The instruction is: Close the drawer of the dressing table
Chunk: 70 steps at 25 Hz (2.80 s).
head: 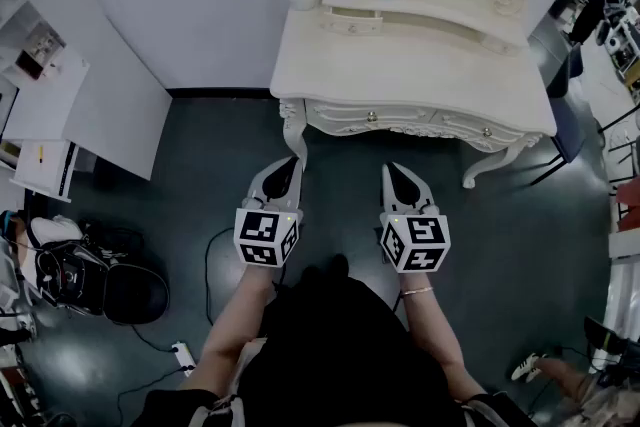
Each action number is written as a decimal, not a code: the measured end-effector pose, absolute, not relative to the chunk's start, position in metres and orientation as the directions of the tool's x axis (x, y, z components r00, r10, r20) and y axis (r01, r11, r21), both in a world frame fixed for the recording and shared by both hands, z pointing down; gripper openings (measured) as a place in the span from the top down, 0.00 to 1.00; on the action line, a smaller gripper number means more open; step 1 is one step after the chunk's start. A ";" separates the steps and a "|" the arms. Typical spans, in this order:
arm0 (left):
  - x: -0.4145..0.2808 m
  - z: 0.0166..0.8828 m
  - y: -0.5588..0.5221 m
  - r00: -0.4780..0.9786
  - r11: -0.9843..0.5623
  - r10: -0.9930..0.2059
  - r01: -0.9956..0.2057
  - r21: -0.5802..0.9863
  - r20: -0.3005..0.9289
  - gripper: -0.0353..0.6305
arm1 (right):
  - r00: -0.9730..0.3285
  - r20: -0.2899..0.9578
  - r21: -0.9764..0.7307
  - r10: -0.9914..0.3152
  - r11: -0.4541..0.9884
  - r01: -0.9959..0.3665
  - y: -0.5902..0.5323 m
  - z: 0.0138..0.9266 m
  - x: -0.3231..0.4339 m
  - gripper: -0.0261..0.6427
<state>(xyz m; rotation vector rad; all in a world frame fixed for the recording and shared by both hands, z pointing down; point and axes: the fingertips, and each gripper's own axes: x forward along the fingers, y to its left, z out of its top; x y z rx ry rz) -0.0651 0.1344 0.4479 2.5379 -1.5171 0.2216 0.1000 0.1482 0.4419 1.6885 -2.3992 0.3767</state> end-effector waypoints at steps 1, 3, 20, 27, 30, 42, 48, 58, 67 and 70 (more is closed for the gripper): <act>-0.065 0.448 0.135 0.469 -0.464 -0.856 -0.882 0.074 0.217 0.94 | -0.337 0.292 -0.102 -0.895 0.321 -0.942 0.149 0.442 0.101 0.96; -0.064 0.448 0.135 0.467 -0.463 -0.857 -0.883 0.073 0.218 0.94 | -0.337 0.292 -0.106 -0.895 0.320 -0.942 0.149 0.443 0.102 0.96; -0.048 0.444 0.122 0.454 -0.451 -0.869 -0.890 0.064 0.198 0.94 | -0.367 0.271 -0.113 -0.890 0.349 -0.930 0.133 0.443 0.113 0.96; -0.042 0.441 0.119 0.451 -0.448 -0.871 -0.892 0.061 0.195 0.94 | -0.356 0.276 -0.117 -0.893 0.337 -0.934 0.125 0.443 0.117 0.95; -0.041 0.443 0.116 0.448 -0.446 -0.871 -0.893 0.059 0.200 0.94 | -0.374 0.274 -0.122 -0.886 0.354 -0.927 0.122 0.443 0.114 0.95; -0.040 0.453 0.091 0.447 -0.445 -0.865 -0.893 0.065 0.227 0.94 | -0.426 0.303 -0.162 -0.853 0.394 -0.905 0.091 0.454 0.098 0.81; -0.050 0.462 0.049 0.448 -0.447 -0.858 -0.892 0.064 0.253 0.94 | -0.434 0.323 -0.175 -0.841 0.398 -0.901 0.050 0.462 0.086 0.76; -0.056 0.466 -0.060 0.488 -0.483 -0.833 -0.871 0.086 0.262 0.94 | -0.397 0.352 -0.160 -0.848 0.363 -0.918 -0.058 0.468 0.074 0.73; -0.054 0.466 -0.140 0.542 -0.535 -0.798 -0.838 0.103 0.263 0.94 | -0.338 0.373 -0.149 -0.864 0.304 -0.941 -0.136 0.469 0.070 0.73; -0.055 0.466 -0.162 0.557 -0.549 -0.787 -0.829 0.112 0.265 0.94 | -0.315 0.381 -0.150 -0.869 0.278 -0.949 -0.158 0.469 0.070 0.73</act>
